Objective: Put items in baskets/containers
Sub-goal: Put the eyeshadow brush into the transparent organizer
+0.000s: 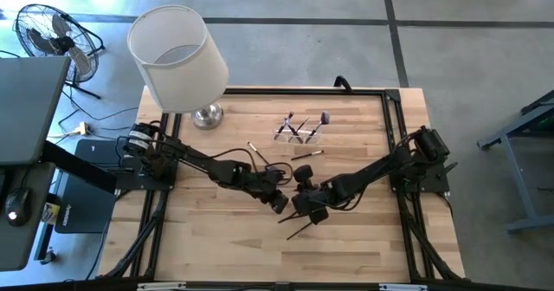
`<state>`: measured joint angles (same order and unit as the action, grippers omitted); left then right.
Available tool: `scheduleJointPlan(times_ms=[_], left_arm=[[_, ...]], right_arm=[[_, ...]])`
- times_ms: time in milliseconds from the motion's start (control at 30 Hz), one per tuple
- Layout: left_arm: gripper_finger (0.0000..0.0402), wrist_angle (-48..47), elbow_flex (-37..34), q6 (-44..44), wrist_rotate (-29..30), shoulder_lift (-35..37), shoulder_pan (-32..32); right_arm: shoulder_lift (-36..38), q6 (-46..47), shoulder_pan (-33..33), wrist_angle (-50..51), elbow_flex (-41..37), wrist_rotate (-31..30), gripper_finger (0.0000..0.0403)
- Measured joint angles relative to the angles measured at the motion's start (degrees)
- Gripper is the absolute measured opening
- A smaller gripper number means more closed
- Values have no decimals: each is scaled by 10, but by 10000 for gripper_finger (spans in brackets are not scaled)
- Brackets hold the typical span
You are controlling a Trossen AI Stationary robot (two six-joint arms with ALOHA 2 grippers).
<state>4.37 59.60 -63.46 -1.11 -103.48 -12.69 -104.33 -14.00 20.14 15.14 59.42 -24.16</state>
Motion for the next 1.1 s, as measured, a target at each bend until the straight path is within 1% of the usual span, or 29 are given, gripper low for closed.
scheduleJointPlan(times_ms=[167,200,333,467,567,700,800,933,1033,1100], left_arm=[[0,-17,1,-32,-1,0,0],[0,-15,1,-34,-3,0,0],[0,-13,1,-44,4,0,0],[7,-11,1,-44,18,0,0],[23,-11,1,-48,16,0,0],[55,-15,1,-51,20,0,2],[76,-23,1,-19,6,2,16],[86,-82,1,34,3,45,36],[81,-178,0,88,25,96,46],[72,-249,1,126,51,133,49]], right_arm=[[0,3,2,4,0,6,19],[0,4,2,4,-1,7,13],[0,16,2,12,-1,8,16],[0,43,1,19,-1,11,10],[0,67,1,18,0,25,11],[0,114,0,24,0,33,10],[0,170,0,38,0,35,10],[0,248,0,85,0,38,10],[0,308,1,130,0,53,10],[0,350,2,151,0,55,10]])
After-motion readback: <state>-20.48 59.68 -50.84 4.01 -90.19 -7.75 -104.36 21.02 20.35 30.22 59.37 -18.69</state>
